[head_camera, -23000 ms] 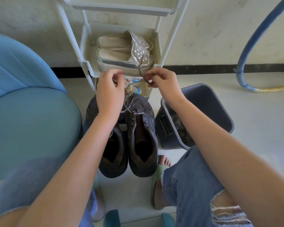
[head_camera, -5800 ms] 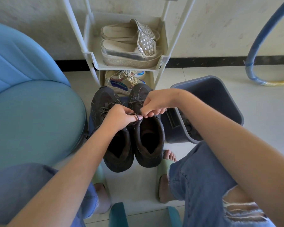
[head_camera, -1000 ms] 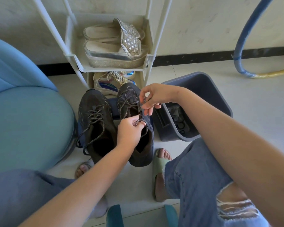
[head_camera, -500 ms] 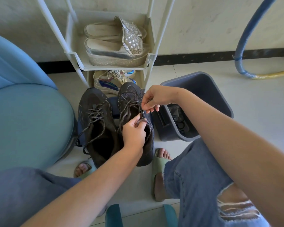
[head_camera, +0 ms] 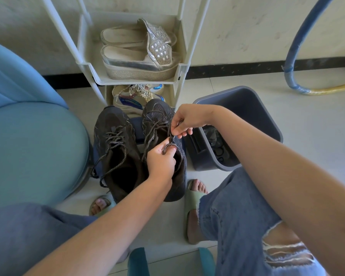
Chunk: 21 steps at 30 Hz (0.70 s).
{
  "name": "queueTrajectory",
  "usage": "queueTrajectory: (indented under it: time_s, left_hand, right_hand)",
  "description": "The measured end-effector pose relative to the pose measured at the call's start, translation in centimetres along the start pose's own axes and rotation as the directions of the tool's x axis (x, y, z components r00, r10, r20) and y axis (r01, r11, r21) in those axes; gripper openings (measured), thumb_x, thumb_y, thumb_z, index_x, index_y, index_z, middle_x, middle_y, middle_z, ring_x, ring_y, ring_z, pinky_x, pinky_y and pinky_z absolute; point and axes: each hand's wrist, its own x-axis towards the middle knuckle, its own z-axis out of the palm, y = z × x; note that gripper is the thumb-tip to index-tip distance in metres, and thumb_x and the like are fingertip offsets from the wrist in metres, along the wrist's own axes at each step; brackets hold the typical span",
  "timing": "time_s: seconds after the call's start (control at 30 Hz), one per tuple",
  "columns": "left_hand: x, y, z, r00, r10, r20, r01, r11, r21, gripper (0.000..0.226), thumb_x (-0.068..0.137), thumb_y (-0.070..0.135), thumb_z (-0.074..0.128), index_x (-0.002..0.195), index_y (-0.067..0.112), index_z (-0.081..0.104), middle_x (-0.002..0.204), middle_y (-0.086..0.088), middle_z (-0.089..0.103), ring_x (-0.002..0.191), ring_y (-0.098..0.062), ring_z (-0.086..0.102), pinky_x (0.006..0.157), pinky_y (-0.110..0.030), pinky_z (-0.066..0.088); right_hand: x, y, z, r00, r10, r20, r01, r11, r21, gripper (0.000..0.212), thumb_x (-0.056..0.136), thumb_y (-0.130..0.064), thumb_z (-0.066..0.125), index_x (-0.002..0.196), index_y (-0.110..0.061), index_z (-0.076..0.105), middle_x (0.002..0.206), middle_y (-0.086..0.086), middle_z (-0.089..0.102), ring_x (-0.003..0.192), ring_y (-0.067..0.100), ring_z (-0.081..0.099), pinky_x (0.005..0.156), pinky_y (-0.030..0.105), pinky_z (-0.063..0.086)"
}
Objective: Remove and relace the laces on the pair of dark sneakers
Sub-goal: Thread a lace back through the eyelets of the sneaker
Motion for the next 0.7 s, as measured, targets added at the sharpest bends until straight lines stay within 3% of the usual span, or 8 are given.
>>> queueTrajectory:
  time_s: [0.03, 0.07, 0.1, 0.13, 0.23, 0.33, 0.47, 0.7]
  left_hand:
    - [-0.02, 0.01, 0.02, 1.0, 0.003, 0.004, -0.003, 1.0, 0.003, 0.037, 0.094, 0.002, 0.051, 0.13, 0.009, 0.057, 0.128, -0.033, 0.045, 0.115, -0.022, 0.021, 0.103, -0.05, 0.035]
    - [0.01, -0.02, 0.01, 1.0, 0.004, 0.007, -0.004, 1.0, 0.01, 0.037, 0.094, 0.002, 0.052, 0.13, 0.009, 0.057, 0.128, -0.032, 0.046, 0.124, -0.039, 0.028, 0.104, -0.05, 0.035]
    - [0.06, -0.05, -0.01, 1.0, 0.004, 0.007, -0.004, 1.0, 0.023, 0.037, 0.094, 0.003, 0.052, 0.131, 0.009, 0.057, 0.128, -0.032, 0.046, 0.119, -0.045, 0.048, 0.103, -0.049, 0.036]
    - [0.1, -0.09, -0.07, 1.0, 0.008, 0.006, -0.008, 0.999, 0.034, 0.038, 0.094, 0.003, 0.052, 0.131, 0.009, 0.056, 0.129, -0.031, 0.047, 0.122, -0.045, 0.042, 0.102, -0.048, 0.038]
    - [0.27, -0.17, -0.1, 1.0, 0.025, 0.003, -0.026, 0.999, 0.046, 0.038, 0.094, 0.004, 0.053, 0.131, 0.008, 0.056, 0.127, -0.03, 0.05, 0.105, -0.038, 0.061, 0.091, -0.041, 0.049]
    - [0.32, -0.18, -0.1, 1.0, 0.012, 0.005, -0.012, 0.999, 0.049, 0.038, 0.094, 0.005, 0.053, 0.132, 0.009, 0.055, 0.126, -0.03, 0.051, 0.119, -0.045, 0.046, 0.101, -0.047, 0.041]
    - [0.52, -0.38, -0.1, 1.0, 0.012, 0.004, -0.012, 0.999, 0.031, 0.039, 0.094, 0.004, 0.053, 0.132, 0.009, 0.054, 0.129, -0.03, 0.049, 0.122, -0.045, 0.043, 0.103, -0.048, 0.038]
    - [0.88, -0.67, -0.16, 1.0, 0.028, 0.005, -0.028, 0.999, 0.024, 0.036, 0.094, 0.003, 0.052, 0.13, 0.008, 0.057, 0.127, -0.022, 0.057, 0.123, -0.039, 0.046, 0.102, -0.042, 0.041]
  right_hand:
    - [0.05, -0.05, 0.05, 1.0, 0.003, 0.007, -0.003, 1.0, -0.005, 0.01, 0.091, -0.013, 0.062, 0.083, -0.014, 0.068, 0.075, -0.001, 0.068, 0.059, 0.004, 0.056, 0.063, 0.018, 0.049]
    - [0.09, -0.13, 0.1, 1.0, 0.008, 0.009, -0.008, 1.0, -0.007, 0.01, 0.091, -0.014, 0.063, 0.083, -0.014, 0.069, 0.074, -0.001, 0.068, 0.059, 0.005, 0.056, 0.062, 0.018, 0.049]
    - [0.14, -0.22, 0.16, 1.0, 0.011, 0.004, -0.011, 1.0, -0.007, 0.009, 0.091, -0.014, 0.064, 0.083, -0.014, 0.069, 0.073, -0.002, 0.068, 0.059, 0.005, 0.056, 0.061, 0.018, 0.049]
    - [0.19, -0.34, 0.21, 1.0, 0.013, -0.008, -0.013, 1.0, -0.006, 0.008, 0.09, -0.014, 0.065, 0.084, -0.012, 0.07, 0.072, -0.002, 0.068, 0.058, 0.005, 0.057, 0.06, 0.017, 0.05]
    - [0.25, -0.63, 0.31, 0.999, 0.025, -0.042, -0.024, 1.0, 0.019, 0.007, 0.087, -0.013, 0.068, 0.081, -0.013, 0.07, 0.069, -0.003, 0.068, 0.057, 0.005, 0.059, 0.059, 0.015, 0.051]
    - [0.31, -0.5, 0.54, 0.996, 0.07, -0.051, -0.065, 0.994, 0.086, 0.006, 0.085, -0.015, 0.071, 0.079, -0.014, 0.071, 0.068, -0.003, 0.071, 0.061, 0.008, 0.066, 0.067, 0.017, 0.055]
    - [0.43, -0.18, 0.85, 0.991, 0.113, -0.066, -0.105, 0.987, 0.119, 0.011, 0.083, -0.019, 0.073, 0.088, -0.009, 0.073, 0.075, 0.002, 0.073, 0.066, 0.013, 0.069, 0.083, 0.028, 0.054]
    - [-0.25, -0.66, 0.68, 0.995, 0.097, -0.016, -0.095, 0.99, 0.101, 0.014, 0.086, -0.024, 0.07, 0.086, -0.01, 0.073, 0.073, -0.003, 0.072, 0.065, 0.01, 0.065, 0.067, 0.015, 0.054]
